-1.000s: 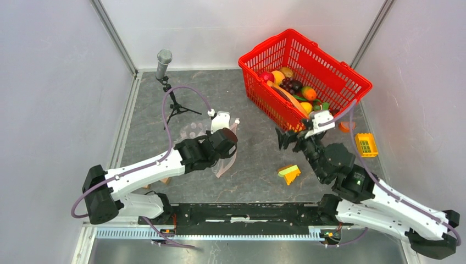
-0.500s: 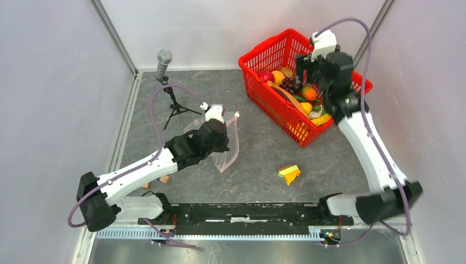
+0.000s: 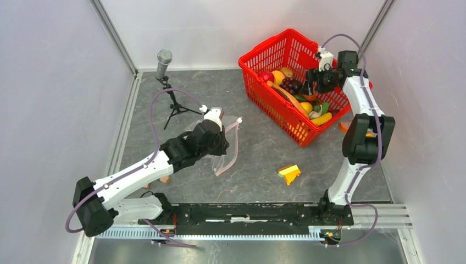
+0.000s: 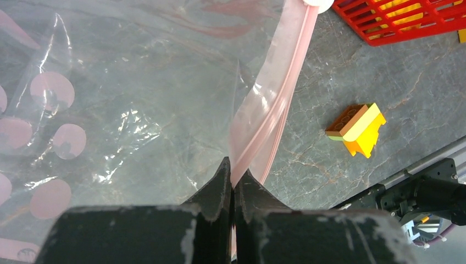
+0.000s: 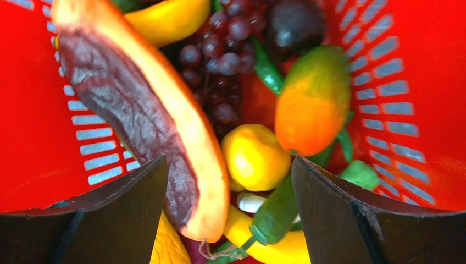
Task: Place the food in the zip-top bag and seal the zipper
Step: Pick up the fake food from the bin, then place the fake food in the zipper food storage bag.
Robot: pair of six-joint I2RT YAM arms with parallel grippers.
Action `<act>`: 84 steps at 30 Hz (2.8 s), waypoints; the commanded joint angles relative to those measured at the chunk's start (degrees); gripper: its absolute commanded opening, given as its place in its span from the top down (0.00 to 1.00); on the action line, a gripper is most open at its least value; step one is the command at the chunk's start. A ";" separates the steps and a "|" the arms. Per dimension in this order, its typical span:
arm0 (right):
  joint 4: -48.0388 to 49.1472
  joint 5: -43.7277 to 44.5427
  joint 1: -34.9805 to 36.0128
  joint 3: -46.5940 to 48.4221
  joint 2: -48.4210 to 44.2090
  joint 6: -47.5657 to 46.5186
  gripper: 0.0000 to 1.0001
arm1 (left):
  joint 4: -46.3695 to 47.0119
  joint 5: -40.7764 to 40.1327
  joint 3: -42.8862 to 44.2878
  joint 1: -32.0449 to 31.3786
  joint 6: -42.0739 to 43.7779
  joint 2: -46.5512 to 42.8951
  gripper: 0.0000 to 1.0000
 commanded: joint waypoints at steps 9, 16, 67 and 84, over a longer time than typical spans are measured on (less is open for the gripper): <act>-11.79 -2.56 5.99 2.72 7.94 -14.31 0.09 | -0.84 3.41 3.76 1.83 4.53 0.71 0.98; -12.01 -6.19 6.97 1.53 11.05 -16.45 0.13 | 0.23 3.94 2.19 1.78 3.35 0.06 0.98; 37.49 -0.56 27.89 -47.94 -61.72 35.27 1.00 | 1.29 2.91 -1.24 2.71 4.65 -5.64 0.98; 12.76 18.95 51.45 -57.00 -63.09 38.11 1.00 | 0.18 1.56 2.42 3.01 5.67 -0.08 0.98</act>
